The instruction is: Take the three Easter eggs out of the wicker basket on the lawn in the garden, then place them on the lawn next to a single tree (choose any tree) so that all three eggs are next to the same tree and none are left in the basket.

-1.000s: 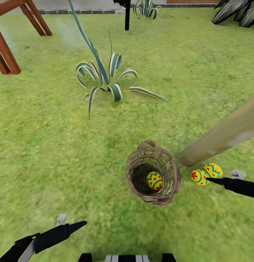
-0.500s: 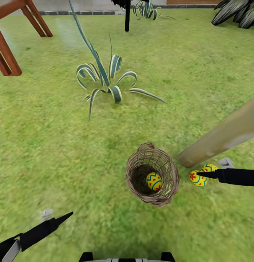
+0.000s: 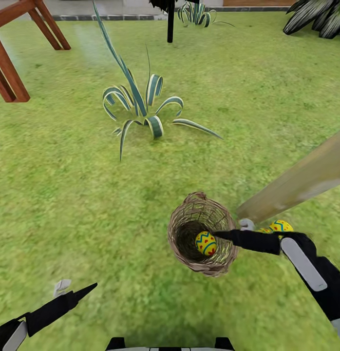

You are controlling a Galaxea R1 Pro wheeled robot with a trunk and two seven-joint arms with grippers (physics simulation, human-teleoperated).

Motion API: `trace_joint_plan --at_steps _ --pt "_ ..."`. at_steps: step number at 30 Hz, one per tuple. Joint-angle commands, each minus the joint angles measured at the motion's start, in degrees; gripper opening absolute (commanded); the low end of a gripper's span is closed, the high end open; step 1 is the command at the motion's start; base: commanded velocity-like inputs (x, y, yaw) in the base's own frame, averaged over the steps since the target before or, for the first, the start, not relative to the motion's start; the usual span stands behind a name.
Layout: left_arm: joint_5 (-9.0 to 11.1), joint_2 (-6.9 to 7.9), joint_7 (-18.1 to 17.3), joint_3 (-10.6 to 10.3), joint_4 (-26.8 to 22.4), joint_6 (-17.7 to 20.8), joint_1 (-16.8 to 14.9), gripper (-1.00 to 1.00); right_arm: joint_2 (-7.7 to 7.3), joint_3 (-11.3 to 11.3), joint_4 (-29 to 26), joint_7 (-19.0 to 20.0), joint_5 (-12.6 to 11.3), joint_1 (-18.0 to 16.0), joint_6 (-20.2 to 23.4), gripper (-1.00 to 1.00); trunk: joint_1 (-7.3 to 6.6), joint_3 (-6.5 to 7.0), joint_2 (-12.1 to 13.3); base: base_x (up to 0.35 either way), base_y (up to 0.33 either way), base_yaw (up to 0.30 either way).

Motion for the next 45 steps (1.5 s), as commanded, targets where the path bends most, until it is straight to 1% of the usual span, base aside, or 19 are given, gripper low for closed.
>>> trace_joint_plan --at_steps 1,4,7,9,11,13,14,15,16,17,18,21,22,24,27,29,32,37,45 --pt "0.2 -0.01 -0.2 0.1 0.0 0.6 0.0 1.00 1.56 0.0 0.0 -2.7 0.6 -0.1 0.1 1.00 0.00 -0.03 0.0 0.000 0.000 0.000" --pt "0.2 -0.01 -0.2 0.1 0.0 0.6 0.0 1.00 5.17 0.0 -0.1 -8.1 0.9 -0.3 0.2 1.00 0.00 -0.03 0.0 0.000 0.000 0.000" --pt "0.2 -0.02 -0.2 0.1 0.0 0.6 0.0 1.00 6.32 0.0 0.3 -10.9 2.6 -0.4 0.7 1.00 0.00 -0.03 0.0 0.000 0.000 0.000" --pt "0.2 -0.02 -0.1 0.1 0.0 0.6 0.0 1.00 8.23 0.1 0.6 -15.1 6.3 -0.5 0.9 1.00 0.00 -0.03 0.0 0.000 0.000 0.000" --pt "0.2 -0.02 -0.1 0.1 0.0 0.6 0.0 1.00 11.63 0.1 0.9 -19.3 9.7 -0.6 1.0 1.00 0.00 -0.03 0.0 0.000 0.000 0.000" --pt "0.2 -0.02 -0.2 0.1 0.0 0.6 0.0 1.00 15.71 0.1 1.1 -23.3 13.6 -0.6 1.0 1.00 0.00 -0.03 0.0 0.000 0.000 0.000" --pt "0.2 -0.05 -0.2 0.0 0.0 0.6 0.0 1.00 18.35 0.1 1.1 -25.9 17.3 -0.6 1.0 1.00 0.00 -0.03 0.0 0.000 0.000 0.000" --pt "0.2 -0.07 -0.2 0.1 0.0 0.6 0.0 1.00 19.13 0.1 1.1 -26.6 18.7 -0.6 1.0 1.00 0.00 -0.03 0.0 0.000 0.000 0.000" --pt "0.2 -0.08 -0.2 0.0 0.0 0.6 0.0 1.00 20.75 0.1 1.2 -27.6 21.7 -0.6 1.0 1.00 0.00 -0.03 0.0 0.000 0.000 0.000" --pt "0.2 -0.17 -0.1 0.0 0.0 0.6 0.0 1.00 23.16 0.1 1.8 -28.6 26.3 -1.1 1.0 1.00 0.00 -0.03 0.0 0.000 0.000 0.000" --pt "0.2 -0.19 -0.1 0.0 0.0 0.6 0.0 1.00 23.85 0.1 2.3 -28.8 27.7 -1.5 1.0 1.00 0.00 -0.03 0.0 0.000 0.000 0.000" --pt "0.2 -0.27 -0.1 0.0 0.0 0.6 0.0 1.00 26.27 0.1 7.1 -29.4 36.1 -6.2 1.0 1.00 0.00 -0.03 0.0 0.000 0.000 0.000" --pt "0.2 -0.28 -0.2 0.1 0.0 0.6 0.0 1.00 26.60 0.1 8.9 -29.5 37.9 -7.8 1.0 1.00 0.00 -0.03 0.0 0.000 0.000 0.000" --pt "0.2 -0.28 -0.2 0.1 0.0 0.6 0.0 1.00 26.80 0.1 11.5 -29.5 39.0 -9.9 1.0 1.00 0.00 -0.03 0.0 0.000 0.000 0.000" --pt "0.2 -0.29 -0.2 0.1 0.0 0.6 0.0 1.00 26.89 0.1 17.8 -29.5 39.6 -13.7 1.0 1.00 0.00 -0.03 0.0 0.000 0.000 0.000" --pt "0.2 -0.29 -0.2 0.1 0.0 0.6 0.0 1.00 26.88 0.1 22.5 -29.5 39.7 -15.1 1.0 1.00 0.00 -0.03 0.0 0.000 0.000 0.000" --pt "0.2 -0.29 -0.2 0.1 0.0 0.6 0.0 1.00 26.76 0.0 25.3 -29.4 39.7 -15.8 0.9 1.00 0.00 -0.03 0.0 0.000 0.000 0.000" --pt "0.2 -0.29 0.3 0.1 0.0 0.6 0.0 1.00 26.75 -0.1 25.8 -29.4 39.6 -15.9 0.9 1.00 0.00 -0.03 0.0 0.056 0.000 0.000" --pt "0.2 -0.29 1.8 0.0 0.0 0.6 0.0 1.00 26.35 -0.2 26.0 -29.3 39.6 -15.9 0.9 1.00 0.00 -0.03 0.0 0.292 0.052 0.000"
